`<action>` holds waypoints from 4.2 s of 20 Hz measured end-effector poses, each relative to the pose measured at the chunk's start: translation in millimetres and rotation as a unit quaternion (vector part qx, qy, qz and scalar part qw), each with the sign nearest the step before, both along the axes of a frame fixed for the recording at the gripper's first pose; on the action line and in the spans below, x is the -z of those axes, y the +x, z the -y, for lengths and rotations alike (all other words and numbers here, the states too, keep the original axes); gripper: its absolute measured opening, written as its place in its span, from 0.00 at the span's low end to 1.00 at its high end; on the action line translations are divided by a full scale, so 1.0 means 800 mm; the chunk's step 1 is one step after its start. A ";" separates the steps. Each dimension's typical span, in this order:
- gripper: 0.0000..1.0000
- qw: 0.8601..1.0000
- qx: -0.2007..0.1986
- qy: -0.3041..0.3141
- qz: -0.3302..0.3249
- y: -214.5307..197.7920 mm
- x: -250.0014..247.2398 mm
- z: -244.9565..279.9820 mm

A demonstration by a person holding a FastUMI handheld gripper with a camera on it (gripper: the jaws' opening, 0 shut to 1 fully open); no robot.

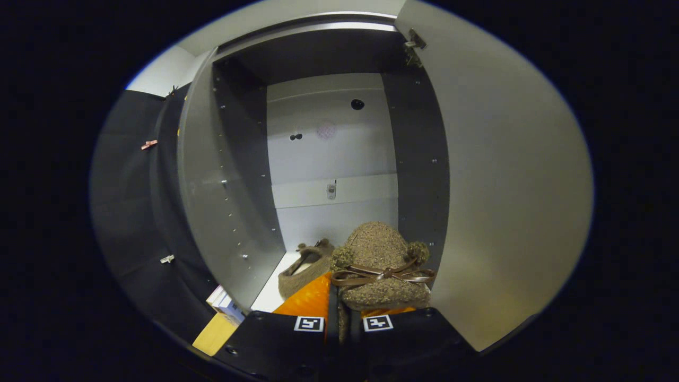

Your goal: Open the shoe cabinet door, grab the shoes and put them into the shoe cabinet, then close the shoe cabinet door.

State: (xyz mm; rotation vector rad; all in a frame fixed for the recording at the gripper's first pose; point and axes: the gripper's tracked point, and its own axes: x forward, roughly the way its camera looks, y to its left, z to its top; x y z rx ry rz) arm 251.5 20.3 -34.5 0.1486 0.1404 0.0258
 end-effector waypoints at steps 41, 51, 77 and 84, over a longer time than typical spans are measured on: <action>0.99 0.995 0.014 -0.034 -0.089 0.117 0.037 0.003; 0.98 0.992 0.010 -0.069 0.107 -0.168 -0.084 0.002; 0.97 0.968 0.216 -0.081 0.101 -0.441 -0.066 0.342; 0.98 0.974 0.212 -0.061 0.057 -0.353 -0.025 0.376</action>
